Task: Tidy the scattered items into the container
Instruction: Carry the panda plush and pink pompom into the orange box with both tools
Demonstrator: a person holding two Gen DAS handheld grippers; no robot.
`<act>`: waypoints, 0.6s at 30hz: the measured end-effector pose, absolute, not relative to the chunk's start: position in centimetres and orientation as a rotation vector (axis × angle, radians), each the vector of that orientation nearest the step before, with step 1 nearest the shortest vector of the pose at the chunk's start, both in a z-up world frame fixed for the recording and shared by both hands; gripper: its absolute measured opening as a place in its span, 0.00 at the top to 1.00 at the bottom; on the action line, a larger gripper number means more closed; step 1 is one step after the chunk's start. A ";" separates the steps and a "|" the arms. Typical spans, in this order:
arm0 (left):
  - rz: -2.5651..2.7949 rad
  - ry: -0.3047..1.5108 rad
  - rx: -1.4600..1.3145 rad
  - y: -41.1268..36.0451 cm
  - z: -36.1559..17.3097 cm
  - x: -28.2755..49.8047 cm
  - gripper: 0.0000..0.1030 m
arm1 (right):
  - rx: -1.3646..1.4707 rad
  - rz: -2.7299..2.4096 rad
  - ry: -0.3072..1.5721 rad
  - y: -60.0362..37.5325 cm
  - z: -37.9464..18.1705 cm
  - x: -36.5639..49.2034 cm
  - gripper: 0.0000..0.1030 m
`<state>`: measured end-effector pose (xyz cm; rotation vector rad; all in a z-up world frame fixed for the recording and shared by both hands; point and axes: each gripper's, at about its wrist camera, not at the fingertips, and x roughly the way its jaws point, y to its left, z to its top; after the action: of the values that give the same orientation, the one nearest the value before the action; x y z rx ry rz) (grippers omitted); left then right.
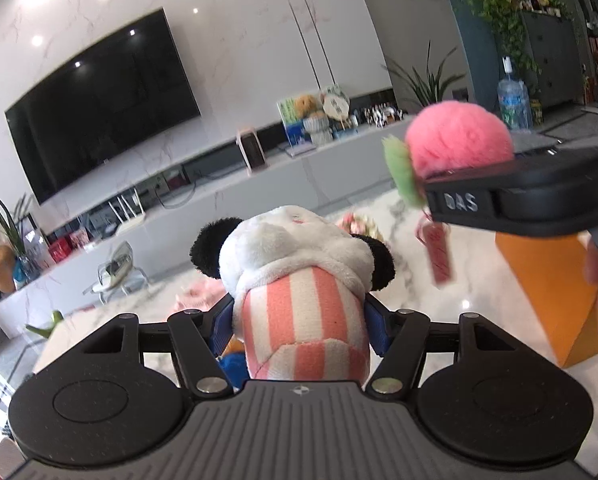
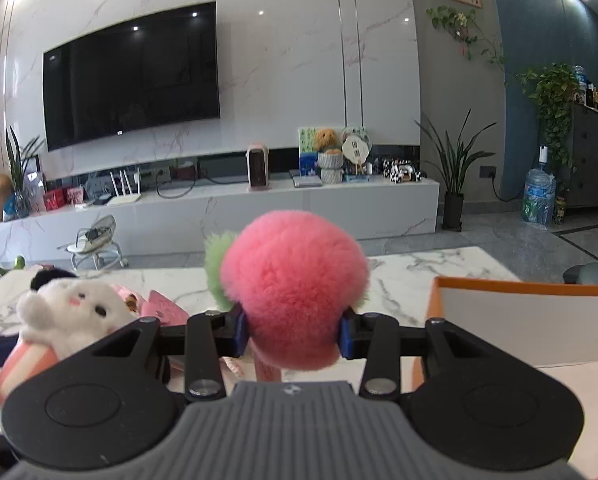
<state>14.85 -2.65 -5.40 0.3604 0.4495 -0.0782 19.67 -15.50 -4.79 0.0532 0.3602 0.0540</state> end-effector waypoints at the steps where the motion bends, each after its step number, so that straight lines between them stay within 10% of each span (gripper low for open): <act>1: -0.080 0.438 0.361 -2.9 -5.0 14.5 0.28 | 0.057 0.053 0.351 -15.8 -4.4 19.0 0.58; 18: -0.256 0.280 0.375 -10.8 -0.4 11.8 0.28 | 0.114 -0.129 0.240 -25.1 -0.6 10.2 0.57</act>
<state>11.83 -10.80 -0.41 0.3750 0.2802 -0.2556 10.21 -25.12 -0.60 0.1135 0.2404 -0.1293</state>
